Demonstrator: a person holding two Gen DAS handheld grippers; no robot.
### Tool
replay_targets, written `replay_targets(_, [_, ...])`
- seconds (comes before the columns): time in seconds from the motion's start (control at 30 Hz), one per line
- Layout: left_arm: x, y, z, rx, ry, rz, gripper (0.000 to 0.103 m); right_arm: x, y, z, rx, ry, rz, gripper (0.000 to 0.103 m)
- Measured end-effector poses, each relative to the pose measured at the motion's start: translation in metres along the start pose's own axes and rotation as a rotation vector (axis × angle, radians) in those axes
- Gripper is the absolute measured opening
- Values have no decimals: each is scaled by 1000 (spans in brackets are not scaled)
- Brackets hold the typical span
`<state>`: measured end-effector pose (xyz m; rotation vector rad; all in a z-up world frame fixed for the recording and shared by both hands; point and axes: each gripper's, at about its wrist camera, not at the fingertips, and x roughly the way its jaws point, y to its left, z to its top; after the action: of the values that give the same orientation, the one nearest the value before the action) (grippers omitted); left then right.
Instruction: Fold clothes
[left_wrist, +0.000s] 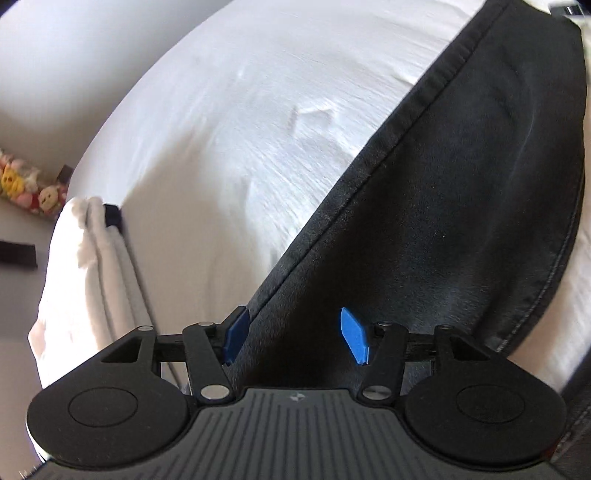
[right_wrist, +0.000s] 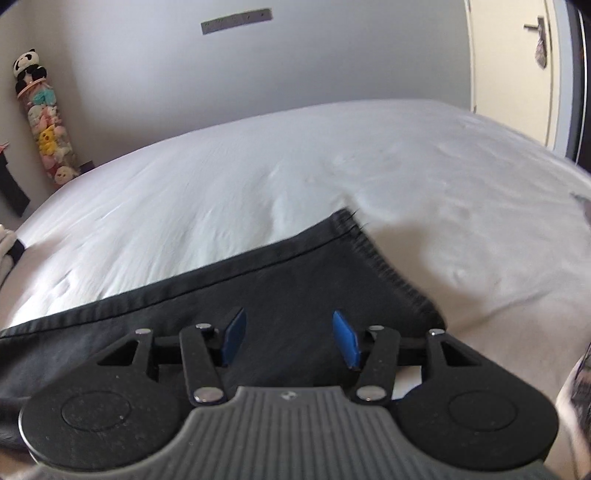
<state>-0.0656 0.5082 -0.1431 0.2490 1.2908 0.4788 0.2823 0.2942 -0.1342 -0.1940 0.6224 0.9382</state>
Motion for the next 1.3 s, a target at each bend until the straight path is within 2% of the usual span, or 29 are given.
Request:
replay_targets(0.1, [15, 2, 4, 22, 5, -26, 65, 21, -19, 18, -32, -29, -40, 65])
replay_targets(0.2, [29, 4, 1, 39, 17, -40, 65, 53, -36, 34, -41, 19, -15, 66])
replay_targets(0.33, [40, 14, 3, 20, 15, -77, 65, 88, -54, 44, -46, 87, 53, 64])
replay_targets(0.4, [42, 19, 2, 0, 10, -101, 65, 101, -59, 47, -31, 128, 93, 55])
replay_targets(0.43, [42, 21, 2, -23, 11, -115, 60, 107, -60, 47, -25, 149, 105, 53])
replay_targets(0.5, [43, 28, 2, -84, 12, -159, 40, 110, -62, 49, -25, 160, 132, 37])
replay_targets(0.53, [43, 31, 2, -116, 12, -174, 26, 111, -63, 49, -27, 162, 146, 25])
replay_targets(0.57, [43, 33, 1, -143, 9, -185, 15, 111, -65, 50, -30, 163, 160, 18])
replay_targets(0.67, [35, 35, -2, -178, -35, -156, 7, 100, -58, 54, -67, 115, 162, 15])
replay_targets(0.8, [19, 50, -6, -279, -96, -108, 7, 92, -45, 66, -99, 37, 141, 15])
replay_targets(0.87, [23, 56, -3, -305, -84, -117, 7, 99, -36, 75, -110, 22, 126, 15])
replay_targets(1.03, [43, 52, -4, -276, -40, -124, 8, 134, -22, 74, -144, 113, 56, 15])
replay_targets(1.1, [48, 52, -5, -279, -28, -130, 16, 142, -24, 69, -127, 146, 40, 16])
replay_targets(1.17, [50, 52, -5, -274, -36, -108, 32, 142, -30, 68, -103, 161, 24, 22])
replay_targets(1.2, [49, 53, -6, -276, -43, -98, 34, 141, -33, 67, -89, 167, 16, 23])
replay_targets(1.27, [40, 57, -11, -303, -65, -84, 49, 133, -40, 68, -67, 157, 2, 25])
replay_targets(1.3, [34, 58, -14, -324, -80, -72, 52, 128, -44, 69, -56, 150, -4, 27])
